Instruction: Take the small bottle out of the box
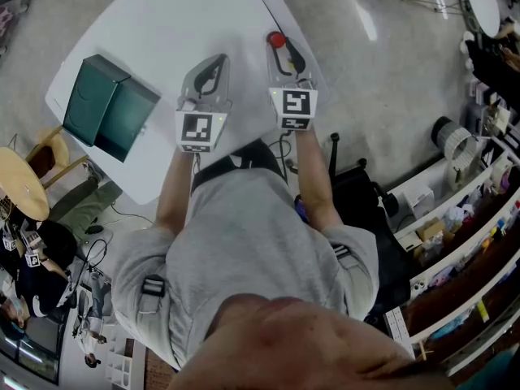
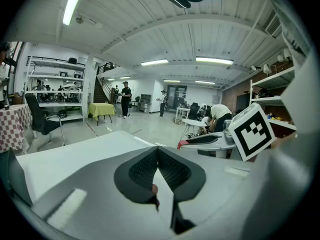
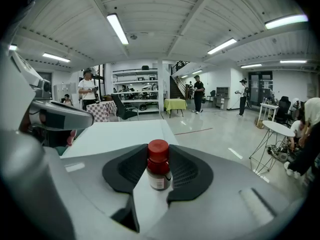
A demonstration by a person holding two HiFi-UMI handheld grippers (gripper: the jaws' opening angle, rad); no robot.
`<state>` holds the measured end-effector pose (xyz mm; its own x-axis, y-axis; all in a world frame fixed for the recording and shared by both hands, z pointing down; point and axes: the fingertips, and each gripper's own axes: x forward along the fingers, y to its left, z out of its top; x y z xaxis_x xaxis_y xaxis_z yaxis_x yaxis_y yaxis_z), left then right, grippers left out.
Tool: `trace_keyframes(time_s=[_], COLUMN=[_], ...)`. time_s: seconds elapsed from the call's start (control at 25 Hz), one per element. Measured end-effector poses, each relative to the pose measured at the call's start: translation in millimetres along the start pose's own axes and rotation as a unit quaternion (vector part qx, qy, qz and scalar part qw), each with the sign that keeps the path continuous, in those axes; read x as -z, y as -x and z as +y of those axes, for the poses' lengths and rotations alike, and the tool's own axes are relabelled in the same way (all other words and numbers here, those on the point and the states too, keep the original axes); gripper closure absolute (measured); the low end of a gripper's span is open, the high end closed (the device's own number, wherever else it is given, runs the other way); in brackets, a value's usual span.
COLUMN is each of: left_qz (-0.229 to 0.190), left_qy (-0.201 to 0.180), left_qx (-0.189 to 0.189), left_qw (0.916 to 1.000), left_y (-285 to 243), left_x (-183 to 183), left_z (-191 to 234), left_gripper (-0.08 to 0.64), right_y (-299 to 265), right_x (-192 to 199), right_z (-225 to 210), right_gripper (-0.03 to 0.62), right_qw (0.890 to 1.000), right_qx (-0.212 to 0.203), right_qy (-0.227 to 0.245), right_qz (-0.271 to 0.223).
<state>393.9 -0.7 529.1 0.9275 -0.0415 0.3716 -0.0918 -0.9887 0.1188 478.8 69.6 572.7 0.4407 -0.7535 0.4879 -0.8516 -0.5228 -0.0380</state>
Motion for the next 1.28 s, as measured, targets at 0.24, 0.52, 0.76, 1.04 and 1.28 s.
trace_keyframes(time_s=[0.24,0.52,0.76,1.04,1.28], left_qz=[0.001,-0.001,-0.008,-0.022,-0.042], left_qy=[0.003,0.002,-0.006,-0.014,-0.024], left_qx=[-0.003,-0.002,0.004,0.006,0.002], left_qw=[1.0,1.0,0.9999,0.9996,0.9988], left_y=[2,5,6,20,38], left_x=[-1,-2,-8,-20,-32], left_z=[-2,-2,-9,-22,-25], left_gripper=[0.548,0.548,0.548,0.548,0.548], right_y=[0,1,12,37,61], right_x=[-1,0,-9,-26,-37], right_z=[-2,-2,-9,-7,-3], right_gripper=[0.457,0.409,0.393,0.393,0.401], right_qw=[1.0,1.0,0.999,0.999,0.997], right_qx=[-0.001,0.001,0.007,0.011,0.022], right_qy=[-0.002,-0.02,-0.024,-0.02,-0.013], right_qz=[-0.006,-0.01,-0.029,-0.049,-0.069])
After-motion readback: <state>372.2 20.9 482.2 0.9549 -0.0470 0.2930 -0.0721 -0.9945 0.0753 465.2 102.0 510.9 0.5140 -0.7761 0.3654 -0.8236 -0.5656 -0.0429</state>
